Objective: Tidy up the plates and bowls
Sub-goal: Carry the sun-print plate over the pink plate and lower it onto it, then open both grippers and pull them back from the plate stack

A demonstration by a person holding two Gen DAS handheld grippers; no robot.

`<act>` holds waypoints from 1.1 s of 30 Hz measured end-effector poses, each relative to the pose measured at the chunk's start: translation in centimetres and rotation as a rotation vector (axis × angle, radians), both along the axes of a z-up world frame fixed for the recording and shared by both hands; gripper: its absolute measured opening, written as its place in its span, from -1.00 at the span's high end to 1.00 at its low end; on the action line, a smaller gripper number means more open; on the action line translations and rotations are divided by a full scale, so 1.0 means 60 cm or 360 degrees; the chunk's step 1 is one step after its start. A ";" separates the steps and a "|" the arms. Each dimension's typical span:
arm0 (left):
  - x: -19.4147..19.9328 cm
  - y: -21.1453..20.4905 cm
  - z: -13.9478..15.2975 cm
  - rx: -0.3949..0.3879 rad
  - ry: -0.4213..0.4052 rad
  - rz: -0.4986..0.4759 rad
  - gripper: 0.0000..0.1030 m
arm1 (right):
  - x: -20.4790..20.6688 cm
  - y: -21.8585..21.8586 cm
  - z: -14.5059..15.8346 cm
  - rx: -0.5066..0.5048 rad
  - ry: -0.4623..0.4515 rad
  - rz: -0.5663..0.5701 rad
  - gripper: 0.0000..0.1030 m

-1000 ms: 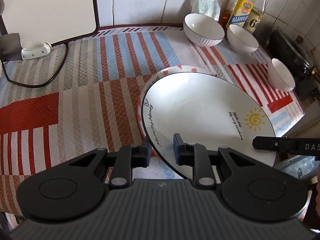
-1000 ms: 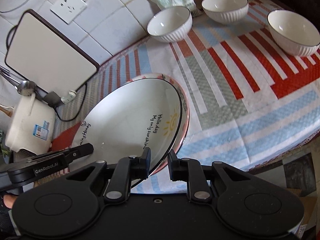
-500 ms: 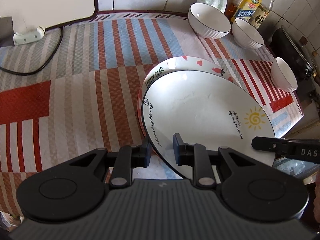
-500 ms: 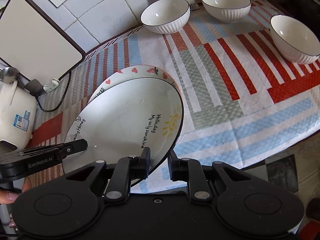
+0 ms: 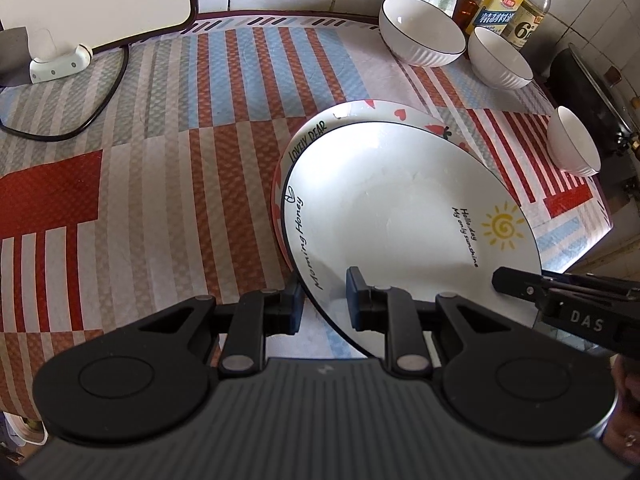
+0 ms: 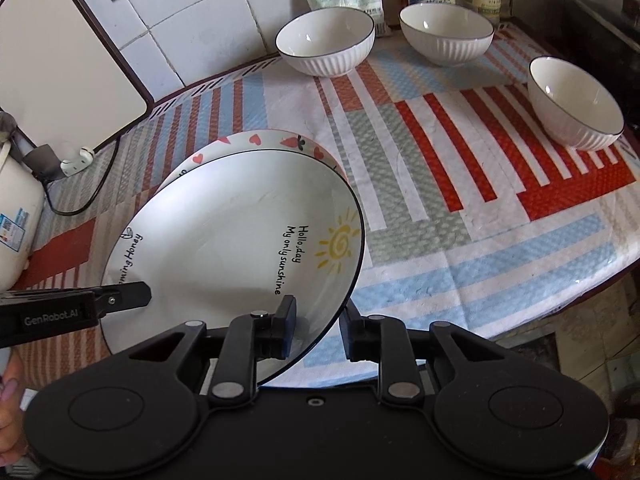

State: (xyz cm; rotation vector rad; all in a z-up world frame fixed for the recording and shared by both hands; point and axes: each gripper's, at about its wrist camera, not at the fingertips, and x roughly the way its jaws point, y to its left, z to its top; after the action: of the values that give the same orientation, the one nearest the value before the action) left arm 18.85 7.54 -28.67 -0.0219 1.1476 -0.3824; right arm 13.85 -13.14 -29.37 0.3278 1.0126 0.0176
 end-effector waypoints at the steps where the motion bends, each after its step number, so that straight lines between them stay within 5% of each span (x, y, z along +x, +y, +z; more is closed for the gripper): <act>1: 0.003 -0.001 0.000 0.0008 0.0032 0.0007 0.61 | 0.001 0.003 -0.001 -0.0008 -0.0003 -0.0003 0.38; 15: 0.049 -0.014 -0.009 0.0160 0.0239 -0.0038 0.56 | 0.024 0.021 -0.016 -0.0063 -0.0016 -0.0053 0.30; 26: 0.072 -0.032 -0.012 0.0294 0.0214 -0.0134 0.55 | 0.057 0.019 -0.025 -0.0139 -0.0025 -0.0046 0.23; 28: 0.074 -0.034 -0.012 0.0312 0.0190 -0.0153 0.50 | 0.061 0.017 -0.027 -0.0127 -0.0039 -0.0051 0.16; 30: 0.077 -0.041 -0.014 0.0376 0.0161 -0.0185 0.19 | 0.065 0.017 -0.028 -0.0136 -0.0049 -0.0044 0.15; 33: 0.074 -0.041 -0.008 0.0453 0.0112 -0.0251 0.14 | 0.067 0.013 -0.022 -0.0148 -0.0036 0.0000 0.15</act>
State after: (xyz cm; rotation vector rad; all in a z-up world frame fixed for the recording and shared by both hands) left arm 23.26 5.11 -29.15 0.3080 1.2686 -0.3566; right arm 17.89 -12.33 -30.68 0.2423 0.9874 -0.0252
